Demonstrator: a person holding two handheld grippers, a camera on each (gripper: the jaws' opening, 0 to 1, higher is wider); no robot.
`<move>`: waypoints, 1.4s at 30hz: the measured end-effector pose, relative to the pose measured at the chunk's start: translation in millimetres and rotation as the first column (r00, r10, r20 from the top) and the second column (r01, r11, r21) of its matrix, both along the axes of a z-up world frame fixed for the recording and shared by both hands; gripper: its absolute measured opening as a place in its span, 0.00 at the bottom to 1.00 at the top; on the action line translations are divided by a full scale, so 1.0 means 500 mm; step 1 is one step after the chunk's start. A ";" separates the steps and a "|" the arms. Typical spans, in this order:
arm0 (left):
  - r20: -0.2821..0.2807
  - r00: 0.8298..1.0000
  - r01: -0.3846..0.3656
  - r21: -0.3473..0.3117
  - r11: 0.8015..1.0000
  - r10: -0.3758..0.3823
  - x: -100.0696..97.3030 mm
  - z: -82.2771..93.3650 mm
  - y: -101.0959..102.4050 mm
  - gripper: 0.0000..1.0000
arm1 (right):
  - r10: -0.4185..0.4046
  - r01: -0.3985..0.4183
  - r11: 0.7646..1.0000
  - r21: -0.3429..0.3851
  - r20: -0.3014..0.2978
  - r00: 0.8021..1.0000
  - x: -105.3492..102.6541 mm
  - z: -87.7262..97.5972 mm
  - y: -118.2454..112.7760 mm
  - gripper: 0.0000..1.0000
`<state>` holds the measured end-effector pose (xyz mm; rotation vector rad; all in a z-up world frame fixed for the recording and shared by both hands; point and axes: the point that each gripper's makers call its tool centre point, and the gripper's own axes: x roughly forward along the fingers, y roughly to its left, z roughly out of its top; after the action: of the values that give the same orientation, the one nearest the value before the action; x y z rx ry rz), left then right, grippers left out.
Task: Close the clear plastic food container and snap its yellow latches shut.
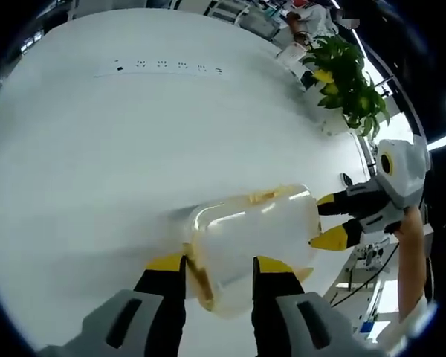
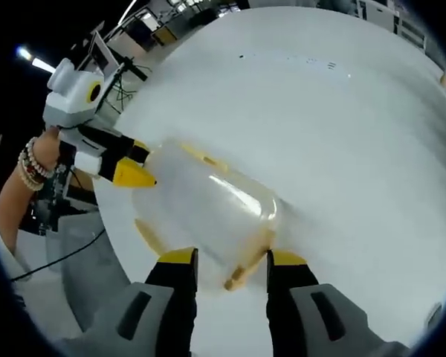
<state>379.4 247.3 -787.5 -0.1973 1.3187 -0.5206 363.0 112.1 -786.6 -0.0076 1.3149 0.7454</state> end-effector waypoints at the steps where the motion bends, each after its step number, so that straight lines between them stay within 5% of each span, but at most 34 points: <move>1: -0.005 1.000 -0.002 0.000 1.000 0.002 0.001 -0.001 0.001 0.26 | 0.002 -0.002 1.000 -0.004 0.002 1.000 0.000 0.000 0.000 0.33; 24: -0.031 0.999 -0.030 -0.022 0.999 0.029 -0.002 0.000 0.003 0.23 | 0.036 -0.036 0.999 -0.002 -0.027 0.999 -0.005 0.000 -0.003 0.31; 25: -0.036 0.998 -0.045 -0.098 0.994 0.042 0.002 0.004 -0.018 0.22 | 0.040 -0.040 0.999 -0.005 -0.029 0.999 -0.006 0.000 -0.005 0.31; 26: -0.092 0.989 -0.122 -0.084 0.989 0.114 -0.004 0.004 0.001 0.21 | 0.037 -0.038 0.999 -0.006 -0.030 0.999 -0.004 0.003 -0.007 0.31; 28: -0.039 0.998 -0.052 -0.080 0.995 0.049 -0.003 0.007 0.007 0.22 | 0.038 -0.038 0.999 -0.005 -0.033 0.999 -0.004 0.003 -0.011 0.31; 40: -0.020 1.000 -0.025 -0.075 0.997 0.023 -0.005 0.008 0.007 0.24 | 0.038 -0.039 0.999 -0.015 -0.039 0.998 0.001 0.003 -0.013 0.32; 42: -0.007 1.000 -0.003 -0.115 0.993 0.003 -0.004 0.005 0.001 0.25 | 0.028 -0.029 0.999 -0.014 -0.041 0.999 0.003 0.001 -0.012 0.33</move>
<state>377.5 247.9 -785.1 -0.2963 1.2960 -0.5941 364.3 105.9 -786.1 -0.0232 1.3617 0.7632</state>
